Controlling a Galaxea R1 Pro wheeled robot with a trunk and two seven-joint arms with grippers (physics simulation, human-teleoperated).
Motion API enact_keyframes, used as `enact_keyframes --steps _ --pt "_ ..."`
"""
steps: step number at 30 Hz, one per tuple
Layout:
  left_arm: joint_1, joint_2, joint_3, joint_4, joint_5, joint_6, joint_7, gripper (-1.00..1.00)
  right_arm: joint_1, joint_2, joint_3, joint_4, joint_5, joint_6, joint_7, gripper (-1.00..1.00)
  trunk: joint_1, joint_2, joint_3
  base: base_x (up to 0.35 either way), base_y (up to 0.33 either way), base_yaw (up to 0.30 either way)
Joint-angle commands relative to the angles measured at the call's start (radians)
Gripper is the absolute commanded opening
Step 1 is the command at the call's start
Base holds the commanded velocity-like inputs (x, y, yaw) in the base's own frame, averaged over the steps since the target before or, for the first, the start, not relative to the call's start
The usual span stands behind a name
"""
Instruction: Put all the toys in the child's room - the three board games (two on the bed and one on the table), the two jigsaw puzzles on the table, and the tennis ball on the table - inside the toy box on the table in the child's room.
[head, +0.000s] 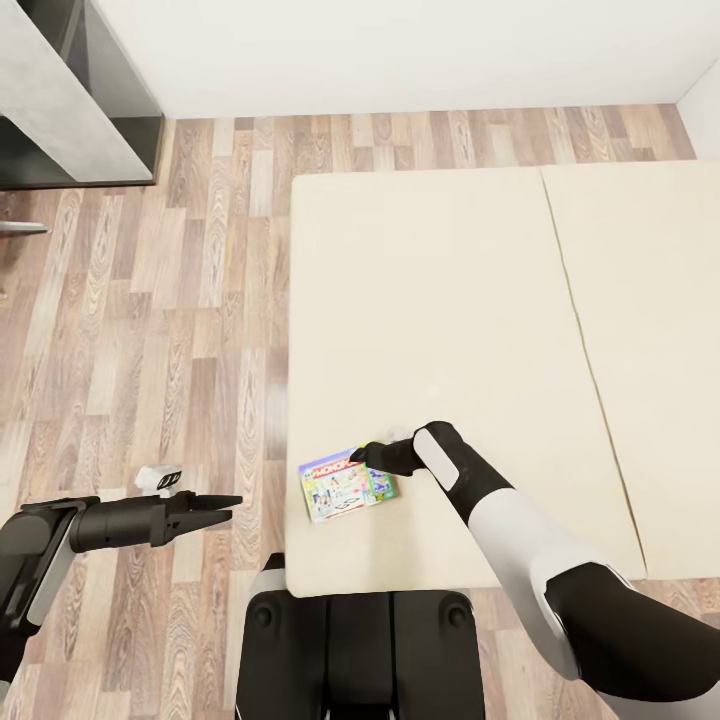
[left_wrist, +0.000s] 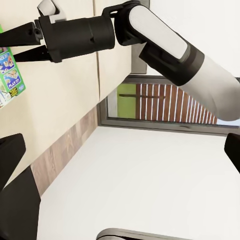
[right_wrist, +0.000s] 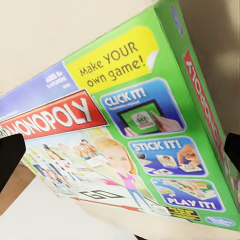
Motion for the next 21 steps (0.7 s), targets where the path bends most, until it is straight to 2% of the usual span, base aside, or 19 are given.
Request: enact_keyframes --steps 1,21 --pt "0.0 0.0 0.0 0.0 0.0 0.011 -0.004 1.0 0.0 0.0 0.003 -0.001 -0.004 0.003 -0.003 1.0 0.001 -0.002 -0.001 0.0 0.034 0.0" --pt "0.0 -0.002 0.0 0.0 0.0 0.011 -0.002 1.0 0.0 0.0 0.004 -0.001 -0.005 0.004 -0.003 1.0 0.001 -0.002 -0.001 -0.014 0.06 0.0"
